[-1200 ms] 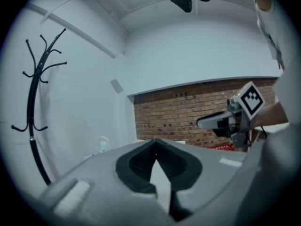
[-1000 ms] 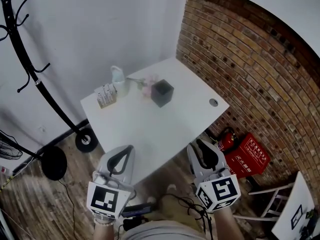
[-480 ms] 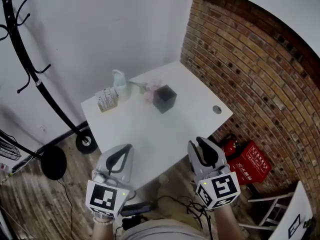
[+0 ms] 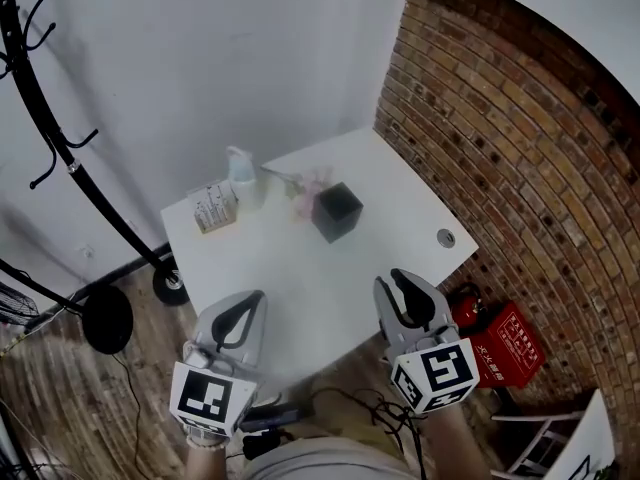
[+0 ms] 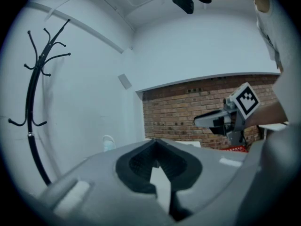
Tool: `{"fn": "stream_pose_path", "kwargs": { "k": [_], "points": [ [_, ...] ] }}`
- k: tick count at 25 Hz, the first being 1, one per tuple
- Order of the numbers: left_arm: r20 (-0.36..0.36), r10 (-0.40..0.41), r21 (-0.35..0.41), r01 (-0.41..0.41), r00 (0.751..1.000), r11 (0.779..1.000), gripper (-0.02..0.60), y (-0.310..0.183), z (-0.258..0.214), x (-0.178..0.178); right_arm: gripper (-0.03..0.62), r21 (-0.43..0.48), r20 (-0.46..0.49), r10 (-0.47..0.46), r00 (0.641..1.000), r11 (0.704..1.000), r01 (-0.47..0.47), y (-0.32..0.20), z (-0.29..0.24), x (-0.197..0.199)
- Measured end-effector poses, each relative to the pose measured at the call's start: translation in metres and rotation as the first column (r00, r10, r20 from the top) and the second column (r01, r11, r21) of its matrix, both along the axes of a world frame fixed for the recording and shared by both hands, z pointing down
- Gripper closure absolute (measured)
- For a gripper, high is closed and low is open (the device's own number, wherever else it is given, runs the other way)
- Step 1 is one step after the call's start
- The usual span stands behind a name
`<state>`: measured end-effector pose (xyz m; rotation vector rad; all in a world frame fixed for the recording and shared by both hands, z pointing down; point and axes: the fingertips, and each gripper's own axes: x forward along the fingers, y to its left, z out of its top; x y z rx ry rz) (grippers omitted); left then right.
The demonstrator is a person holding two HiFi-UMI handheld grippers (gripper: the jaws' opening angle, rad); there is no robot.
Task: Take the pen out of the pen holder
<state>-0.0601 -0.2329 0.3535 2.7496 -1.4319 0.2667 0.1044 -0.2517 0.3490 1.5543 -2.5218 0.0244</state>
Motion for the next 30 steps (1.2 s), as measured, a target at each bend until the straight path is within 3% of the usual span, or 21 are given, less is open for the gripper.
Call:
{"fn": "stream_pose_path", "kwargs": {
  "k": [5, 14, 30],
  "points": [
    [0.021, -0.043, 0.025, 0.043, 0.999, 0.999, 0.589, -0.022, 0.007, 0.0, 0.511, -0.023, -0.012, -0.049, 0.999, 0.999, 0.049, -0.03, 0.01, 0.002],
    [0.018, -0.13, -0.062, 0.131, 0.991, 0.989, 0.589, -0.047, 0.022, -0.003, 0.511, -0.073, -0.026, -0.132, 0.991, 0.989, 0.13, -0.077, 0.027, -0.006],
    [0.027, -0.266, -0.117, 0.267, 0.964, 0.957, 0.589, -0.075, 0.041, -0.019, 0.511, -0.159, -0.09, -0.263, 0.961, 0.956, 0.247, -0.142, 0.069, -0.026]
  ]
}}
